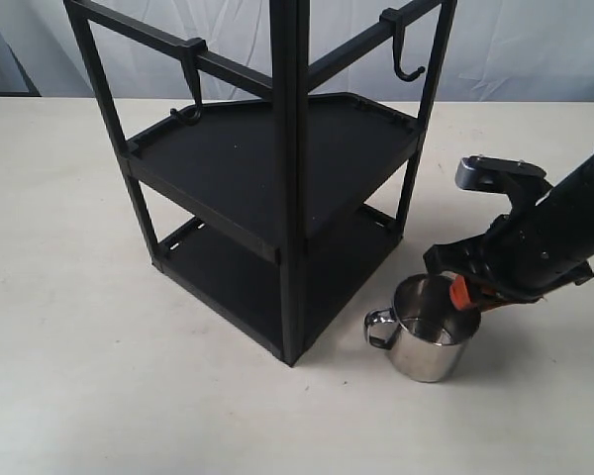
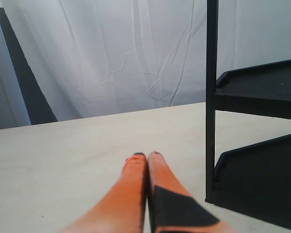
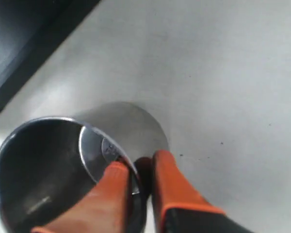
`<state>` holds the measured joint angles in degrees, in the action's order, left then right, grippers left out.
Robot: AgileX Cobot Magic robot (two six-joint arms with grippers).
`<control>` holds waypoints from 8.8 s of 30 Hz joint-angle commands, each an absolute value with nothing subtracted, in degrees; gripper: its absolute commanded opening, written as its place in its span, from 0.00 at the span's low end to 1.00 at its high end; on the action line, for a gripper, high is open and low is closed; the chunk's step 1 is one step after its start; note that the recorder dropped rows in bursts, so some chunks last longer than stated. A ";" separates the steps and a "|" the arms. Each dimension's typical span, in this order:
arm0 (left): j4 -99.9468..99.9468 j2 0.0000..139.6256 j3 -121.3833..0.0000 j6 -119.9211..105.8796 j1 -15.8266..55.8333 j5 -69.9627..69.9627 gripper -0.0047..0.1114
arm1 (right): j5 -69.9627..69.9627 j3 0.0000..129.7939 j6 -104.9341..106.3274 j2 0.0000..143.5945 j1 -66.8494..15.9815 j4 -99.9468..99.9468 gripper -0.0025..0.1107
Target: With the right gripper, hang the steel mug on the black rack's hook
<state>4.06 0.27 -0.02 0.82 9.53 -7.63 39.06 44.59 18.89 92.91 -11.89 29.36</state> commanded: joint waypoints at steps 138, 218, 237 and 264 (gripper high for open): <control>4.11 0.00 0.00 0.96 9.80 -7.32 0.05 | 5.97 40.16 4.49 74.20 -54.43 99.95 0.01; 4.11 0.00 0.00 0.96 9.80 -7.32 0.05 | 7.37 35.05 5.59 49.20 -53.79 15.65 0.03; 4.11 0.00 0.00 0.96 9.80 -7.32 0.05 | 14.04 9.94 7.90 15.15 -11.74 21.42 0.03; 4.11 0.00 0.00 0.96 9.80 -7.32 0.05 | 16.21 0.94 7.93 0.00 -3.40 20.81 0.03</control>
